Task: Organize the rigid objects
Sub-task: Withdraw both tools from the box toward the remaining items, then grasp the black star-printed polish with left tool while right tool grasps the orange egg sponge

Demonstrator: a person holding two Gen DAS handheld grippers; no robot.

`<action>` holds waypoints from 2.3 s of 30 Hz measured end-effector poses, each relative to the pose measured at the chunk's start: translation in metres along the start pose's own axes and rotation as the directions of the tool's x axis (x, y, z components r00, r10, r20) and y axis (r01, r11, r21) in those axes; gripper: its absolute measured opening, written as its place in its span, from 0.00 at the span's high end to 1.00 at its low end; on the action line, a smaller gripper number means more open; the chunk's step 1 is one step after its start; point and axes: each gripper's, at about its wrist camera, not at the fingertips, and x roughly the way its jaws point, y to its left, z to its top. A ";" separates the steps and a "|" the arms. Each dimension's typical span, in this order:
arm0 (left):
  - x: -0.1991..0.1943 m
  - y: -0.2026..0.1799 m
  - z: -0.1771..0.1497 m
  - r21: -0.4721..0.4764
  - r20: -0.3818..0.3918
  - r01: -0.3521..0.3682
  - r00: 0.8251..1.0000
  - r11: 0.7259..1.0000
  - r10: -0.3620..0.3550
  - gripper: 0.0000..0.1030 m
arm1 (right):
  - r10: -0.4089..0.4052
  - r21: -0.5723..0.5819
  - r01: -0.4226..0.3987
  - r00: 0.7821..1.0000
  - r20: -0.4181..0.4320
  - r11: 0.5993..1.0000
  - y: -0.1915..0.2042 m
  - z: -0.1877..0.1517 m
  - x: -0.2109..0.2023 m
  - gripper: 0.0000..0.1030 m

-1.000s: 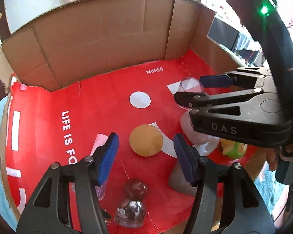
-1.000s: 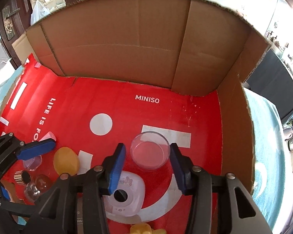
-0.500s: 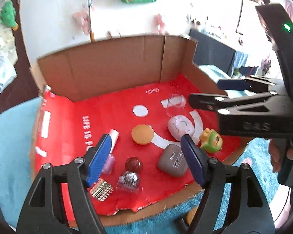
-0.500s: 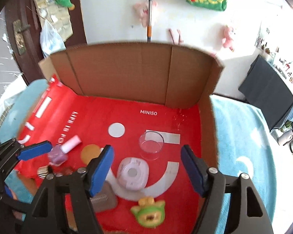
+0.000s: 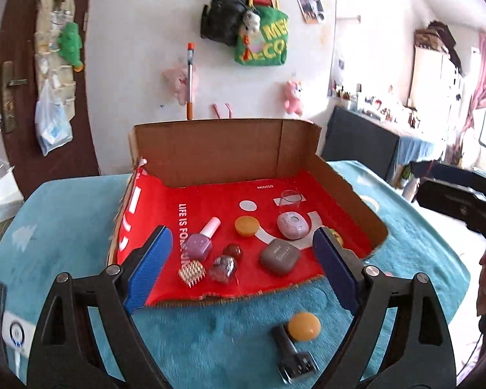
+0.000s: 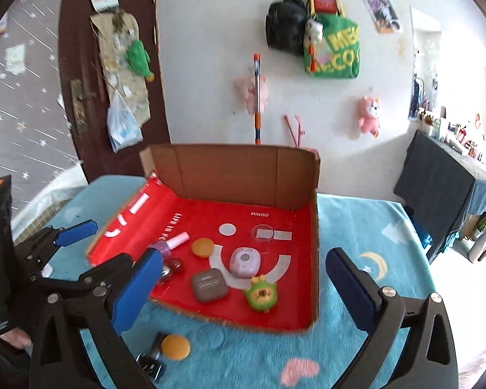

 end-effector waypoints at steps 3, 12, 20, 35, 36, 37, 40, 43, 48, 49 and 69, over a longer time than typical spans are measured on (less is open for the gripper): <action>-0.015 -0.001 -0.014 -0.033 0.033 -0.004 0.999 0.999 0.005 0.09 | 0.001 0.001 -0.001 0.998 0.056 1.000 0.002 -0.022 -0.029 0.00; -0.025 -0.013 -0.068 -0.034 0.016 -0.042 0.999 0.999 0.043 0.08 | -0.074 0.056 0.068 0.991 0.112 0.996 0.005 -0.100 -0.053 0.00; -0.015 -0.016 -0.108 -0.034 -0.026 -0.067 0.997 0.997 0.066 0.08 | -0.110 0.069 0.104 0.989 0.096 0.992 0.011 -0.152 -0.037 0.00; 0.003 -0.015 -0.131 -0.050 -0.101 -0.070 0.993 0.996 0.064 0.08 | -0.097 0.149 0.095 0.995 0.007 0.984 0.000 -0.186 -0.001 0.00; 0.003 -0.017 -0.130 -0.049 -0.102 -0.064 0.993 0.997 0.059 0.08 | -0.099 0.152 0.097 0.995 0.004 0.984 -0.001 -0.186 0.000 0.00; 0.003 -0.019 -0.129 -0.048 -0.102 -0.059 0.993 0.997 0.054 0.08 | -0.103 0.152 0.101 0.995 0.002 0.983 -0.002 -0.187 0.000 0.00; 0.005 -0.027 -0.126 -0.043 -0.120 -0.030 0.992 0.999 0.025 0.08 | -0.119 0.156 0.117 0.993 0.003 0.981 -0.008 -0.188 -0.001 0.00; 0.012 -0.036 -0.123 -0.038 -0.151 -0.001 0.989 0.999 -0.005 0.08 | -0.133 0.178 0.131 0.991 -0.004 0.975 -0.018 -0.188 -0.003 0.00; 0.028 -0.043 -0.122 -0.014 -0.197 -0.020 0.980 1.000 0.017 0.08 | -0.134 0.215 0.135 0.991 -0.019 0.967 -0.032 -0.190 -0.006 0.00; 0.031 -0.042 -0.123 -0.015 -0.207 -0.030 0.978 0.999 0.026 0.08 | -0.135 0.218 0.136 0.991 -0.020 0.966 -0.033 -0.190 -0.006 0.00; 0.032 0.000 -0.123 0.085 -0.255 -0.029 0.966 0.996 0.050 0.09 | 0.026 0.156 -0.015 0.997 -0.069 0.988 -0.008 -0.170 0.023 0.00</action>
